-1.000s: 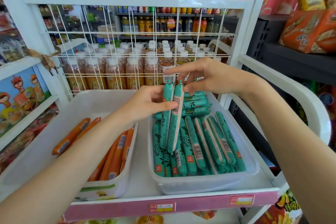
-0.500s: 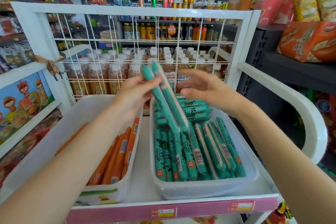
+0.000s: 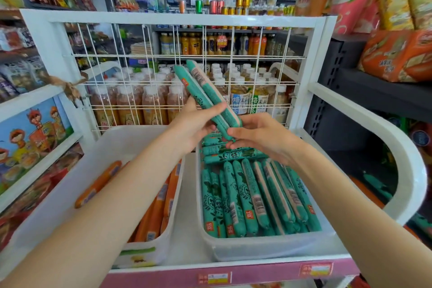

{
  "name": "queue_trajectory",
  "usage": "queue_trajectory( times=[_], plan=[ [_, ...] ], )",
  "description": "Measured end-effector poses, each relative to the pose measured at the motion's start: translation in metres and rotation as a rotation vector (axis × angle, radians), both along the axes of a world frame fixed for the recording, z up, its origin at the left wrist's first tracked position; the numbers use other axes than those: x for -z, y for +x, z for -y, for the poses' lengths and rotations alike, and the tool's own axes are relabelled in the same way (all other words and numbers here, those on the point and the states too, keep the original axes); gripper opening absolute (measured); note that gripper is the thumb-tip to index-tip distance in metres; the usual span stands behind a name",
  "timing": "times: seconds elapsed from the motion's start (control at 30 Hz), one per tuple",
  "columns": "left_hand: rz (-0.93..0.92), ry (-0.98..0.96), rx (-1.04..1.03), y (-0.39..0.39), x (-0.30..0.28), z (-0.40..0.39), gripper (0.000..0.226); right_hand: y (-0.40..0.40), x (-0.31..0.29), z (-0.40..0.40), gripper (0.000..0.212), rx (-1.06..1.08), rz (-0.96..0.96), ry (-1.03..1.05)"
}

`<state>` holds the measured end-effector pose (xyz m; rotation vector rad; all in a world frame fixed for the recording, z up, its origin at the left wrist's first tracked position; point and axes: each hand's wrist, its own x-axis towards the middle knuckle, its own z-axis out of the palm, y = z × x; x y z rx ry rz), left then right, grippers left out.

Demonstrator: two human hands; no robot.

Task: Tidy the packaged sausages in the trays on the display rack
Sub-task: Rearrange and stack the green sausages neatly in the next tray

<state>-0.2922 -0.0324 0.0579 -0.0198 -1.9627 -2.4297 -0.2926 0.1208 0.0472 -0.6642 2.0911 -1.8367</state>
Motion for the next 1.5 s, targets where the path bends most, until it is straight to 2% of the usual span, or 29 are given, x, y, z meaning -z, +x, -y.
queue_trajectory(
  times=[0.13, 0.23, 0.4, 0.6, 0.93, 1.07, 1.17, 1.33, 1.5],
  plan=[
    [0.07, 0.168, 0.064, -0.001, -0.017, 0.015, 0.034, 0.003, -0.014, -0.006, 0.031, 0.001, -0.142, -0.007],
    [0.046, 0.118, 0.075, 0.003, -0.02, 0.018, 0.034, 0.004, -0.02, -0.012, 0.033, 0.065, -0.303, 0.01],
    [0.023, 0.09, 0.044, 0.006, -0.021, 0.02, 0.037, 0.003, -0.022, -0.009, 0.026, 0.102, -0.436, 0.008],
    [-0.036, 0.006, 0.05, 0.007, -0.019, 0.019, 0.035, 0.002, -0.018, -0.007, 0.023, 0.041, -0.33, -0.046],
    [-0.047, 0.045, 0.038, 0.007, -0.022, 0.018, 0.027, 0.006, -0.017, -0.005, 0.029, 0.075, -0.425, -0.041],
    [-0.024, 0.112, 0.053, 0.005, -0.023, 0.02, 0.025, 0.009, -0.019, -0.006, 0.035, 0.05, -0.411, -0.052],
    [0.008, 0.208, 0.055, 0.005, -0.025, 0.022, 0.012, 0.014, -0.014, -0.006, 0.04, 0.039, -0.447, 0.019],
    [0.014, 0.219, 0.072, 0.005, -0.027, 0.017, 0.008, 0.014, -0.01, -0.003, 0.028, 0.096, -0.435, -0.116],
    [0.005, 0.223, 0.09, 0.003, -0.028, 0.014, 0.017, 0.012, -0.011, -0.004, 0.023, 0.106, -0.479, -0.108]
  ],
)
